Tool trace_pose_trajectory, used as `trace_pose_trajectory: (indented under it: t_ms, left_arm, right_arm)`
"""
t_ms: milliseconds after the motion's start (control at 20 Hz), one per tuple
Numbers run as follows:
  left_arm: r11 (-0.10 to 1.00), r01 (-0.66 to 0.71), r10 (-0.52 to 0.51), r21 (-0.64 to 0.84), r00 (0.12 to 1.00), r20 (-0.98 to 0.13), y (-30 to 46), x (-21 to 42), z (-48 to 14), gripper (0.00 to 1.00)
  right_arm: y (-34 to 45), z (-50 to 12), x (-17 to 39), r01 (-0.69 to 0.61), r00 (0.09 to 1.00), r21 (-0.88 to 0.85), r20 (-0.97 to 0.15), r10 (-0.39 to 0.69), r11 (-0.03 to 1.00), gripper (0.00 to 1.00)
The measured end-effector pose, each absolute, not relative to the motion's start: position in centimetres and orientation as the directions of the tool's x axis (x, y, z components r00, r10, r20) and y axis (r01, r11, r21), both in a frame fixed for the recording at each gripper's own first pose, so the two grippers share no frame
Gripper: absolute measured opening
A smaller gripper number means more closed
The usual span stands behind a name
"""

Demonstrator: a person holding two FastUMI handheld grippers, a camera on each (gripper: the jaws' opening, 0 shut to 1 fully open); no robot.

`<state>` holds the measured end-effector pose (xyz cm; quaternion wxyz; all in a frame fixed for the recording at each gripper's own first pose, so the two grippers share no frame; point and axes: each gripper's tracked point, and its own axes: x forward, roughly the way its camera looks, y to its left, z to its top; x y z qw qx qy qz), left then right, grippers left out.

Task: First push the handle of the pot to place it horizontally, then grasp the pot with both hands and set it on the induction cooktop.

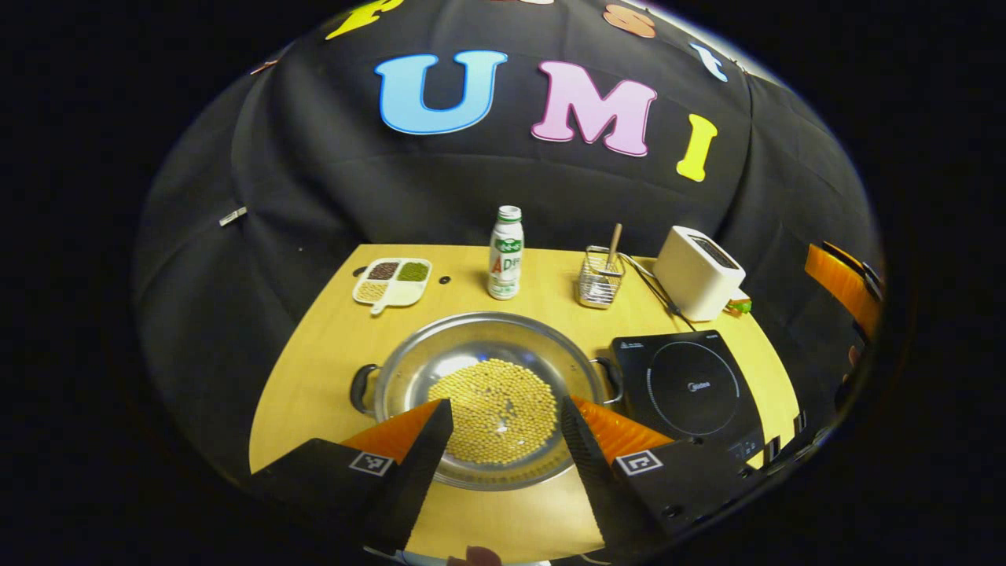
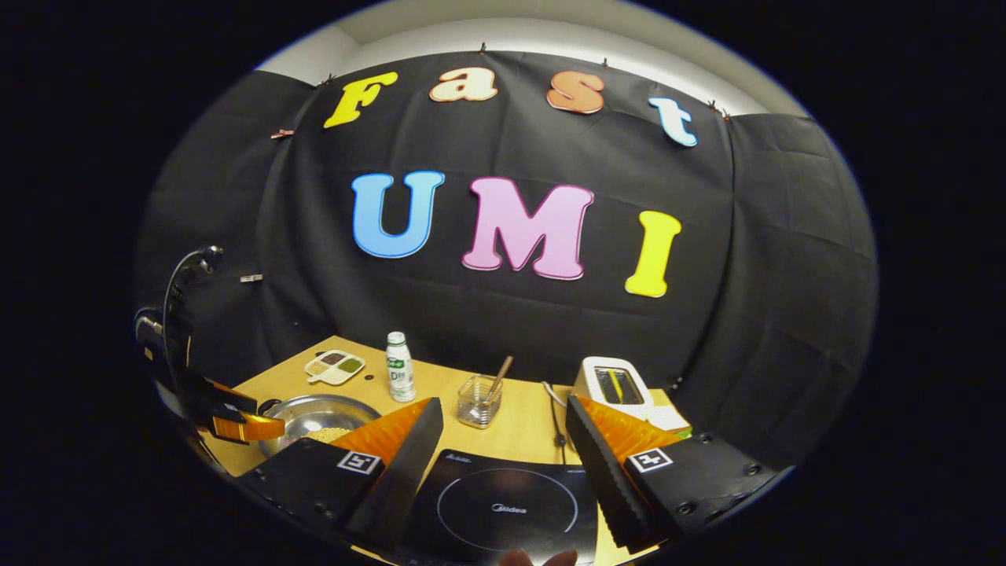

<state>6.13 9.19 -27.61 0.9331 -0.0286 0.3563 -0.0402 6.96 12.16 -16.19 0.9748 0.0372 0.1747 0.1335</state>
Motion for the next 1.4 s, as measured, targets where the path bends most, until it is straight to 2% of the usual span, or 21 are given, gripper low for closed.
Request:
trace_pose_trajectory:
  t_ms: [300,650,1050,1300,1400]
  left_arm:
    - [0.997,-0.012,-0.039,-0.071,0.735,-0.677,16.5,7.6,-30.7,0.87]
    - [0.997,-0.041,-0.021,-0.065,0.665,-0.747,21.3,11.1,-36.9,0.87]
    - [0.997,0.001,-0.062,-0.077,0.598,-0.799,21.6,13.6,-41.8,0.87]
    - [0.997,0.013,-0.074,-0.081,0.579,-0.812,21.2,14.3,-42.7,0.86]
    - [0.997,0.012,-0.072,-0.080,0.572,-0.817,21.2,14.3,-42.9,0.82]
  right_arm:
    - [19.6,-22.2,7.0,-0.344,0.799,0.183,-0.457,0.390,0.921,0.98]
    - [25.6,-31.1,7.8,-0.316,0.662,0.273,-0.623,0.417,0.909,0.99]
    - [29.7,-37.8,7.2,-0.263,0.518,0.349,-0.735,0.437,0.900,0.98]
    - [30.5,-40.6,6.8,-0.229,0.457,0.366,-0.778,0.431,0.902,0.92]
    - [30.9,-41.5,6.7,-0.216,0.438,0.372,-0.789,0.430,0.903,0.89]
